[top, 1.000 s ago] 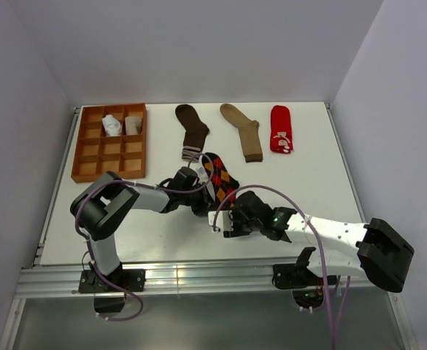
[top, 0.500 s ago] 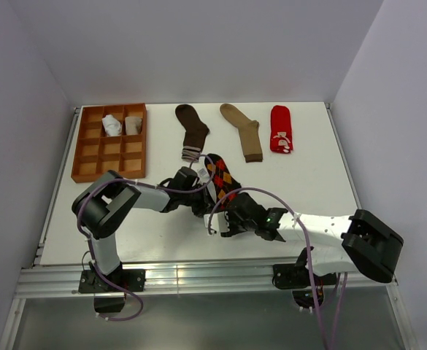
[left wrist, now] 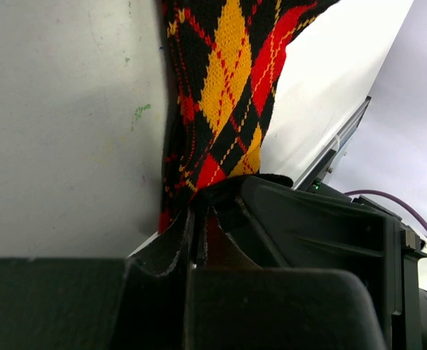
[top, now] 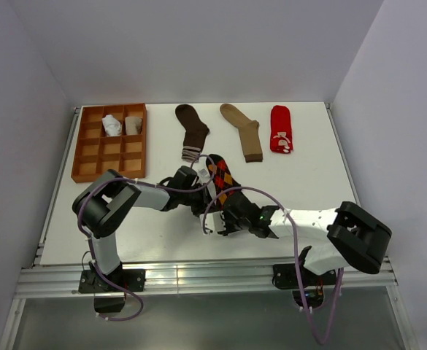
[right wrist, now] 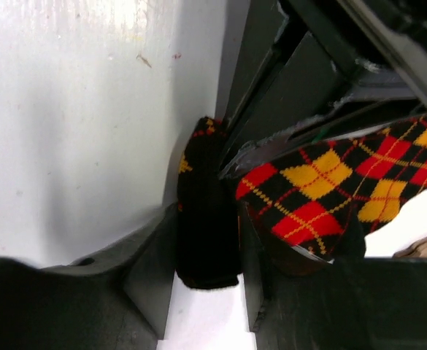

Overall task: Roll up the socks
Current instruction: Roll the sock at the center of the board.

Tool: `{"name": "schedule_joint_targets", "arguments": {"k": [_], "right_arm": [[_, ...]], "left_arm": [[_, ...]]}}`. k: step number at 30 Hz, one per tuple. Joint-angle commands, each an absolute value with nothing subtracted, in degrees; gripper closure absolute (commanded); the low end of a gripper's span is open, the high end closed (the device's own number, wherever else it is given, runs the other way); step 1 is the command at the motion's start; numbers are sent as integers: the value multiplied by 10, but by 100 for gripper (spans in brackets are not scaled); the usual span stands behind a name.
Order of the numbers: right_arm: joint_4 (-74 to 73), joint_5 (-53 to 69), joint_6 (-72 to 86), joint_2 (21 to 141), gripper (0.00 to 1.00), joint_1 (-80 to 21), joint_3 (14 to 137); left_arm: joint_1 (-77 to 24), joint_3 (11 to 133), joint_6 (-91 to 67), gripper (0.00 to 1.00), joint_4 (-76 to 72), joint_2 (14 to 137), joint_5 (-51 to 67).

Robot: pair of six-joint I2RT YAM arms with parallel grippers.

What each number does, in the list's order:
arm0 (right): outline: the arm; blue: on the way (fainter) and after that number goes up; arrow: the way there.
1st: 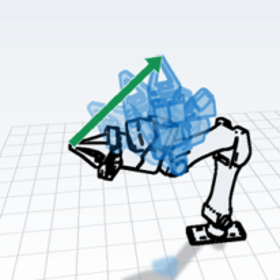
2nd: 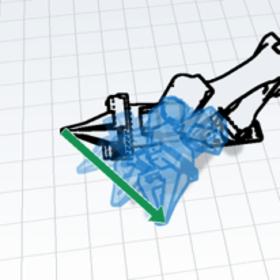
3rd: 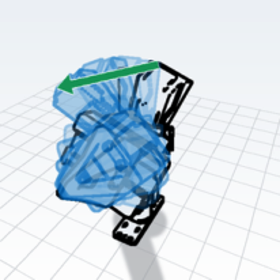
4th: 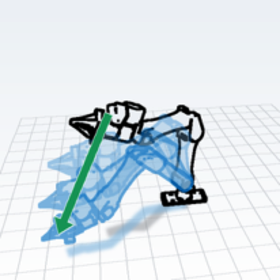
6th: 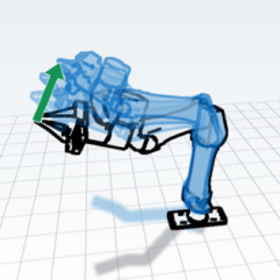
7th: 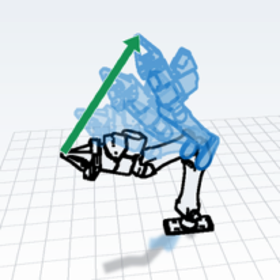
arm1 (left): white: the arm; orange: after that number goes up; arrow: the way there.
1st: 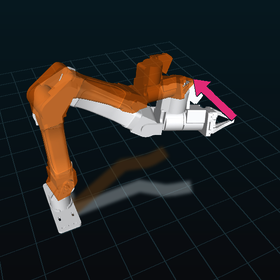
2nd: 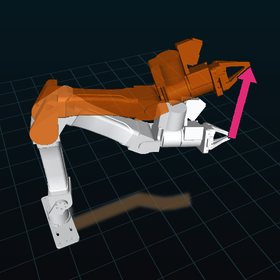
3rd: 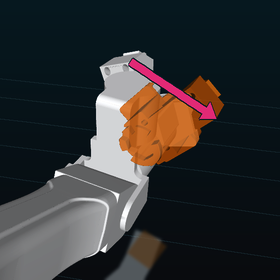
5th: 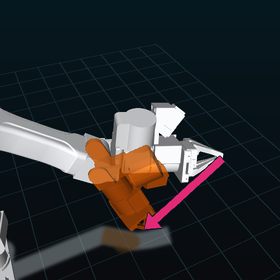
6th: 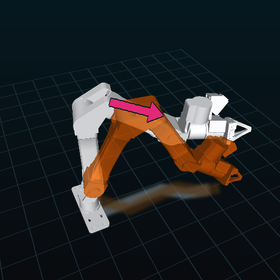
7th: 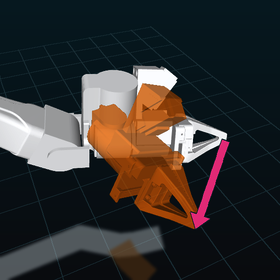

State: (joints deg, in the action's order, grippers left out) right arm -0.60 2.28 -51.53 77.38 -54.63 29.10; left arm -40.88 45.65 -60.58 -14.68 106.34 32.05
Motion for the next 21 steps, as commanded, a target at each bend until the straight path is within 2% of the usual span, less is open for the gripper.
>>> {"name": "schedule_joint_targets", "arguments": {"k": [1, 4, 7, 11, 12, 18, 21], "right_arm": [[-12, 20, -512, 799, 63, -550, 312], [-33, 31, -496, 814, 81, -549, 328], [-77, 62, -476, 815, 86, -540, 350], [-157, 153, -450, 822, 87, -517, 394], [-175, 170, -447, 824, 87, -510, 404], [-318, 286, -444, 881, 87, -444, 489], [-389, 320, -454, 930, 87, -414, 543]], "left_arm": [[-408, 446, -570, 100, -72, 1085, 304], [-405, 441, -570, 97, -82, 1078, 308], [-402, 433, -570, 90, -86, 1062, 302], [-392, 405, -587, 76, -114, 1023, 293], [-389, 400, -591, 70, -120, 1015, 290], [-377, 366, -593, 60, -155, 955, 234], [-375, 352, -593, 59, -170, 932, 205]]}}
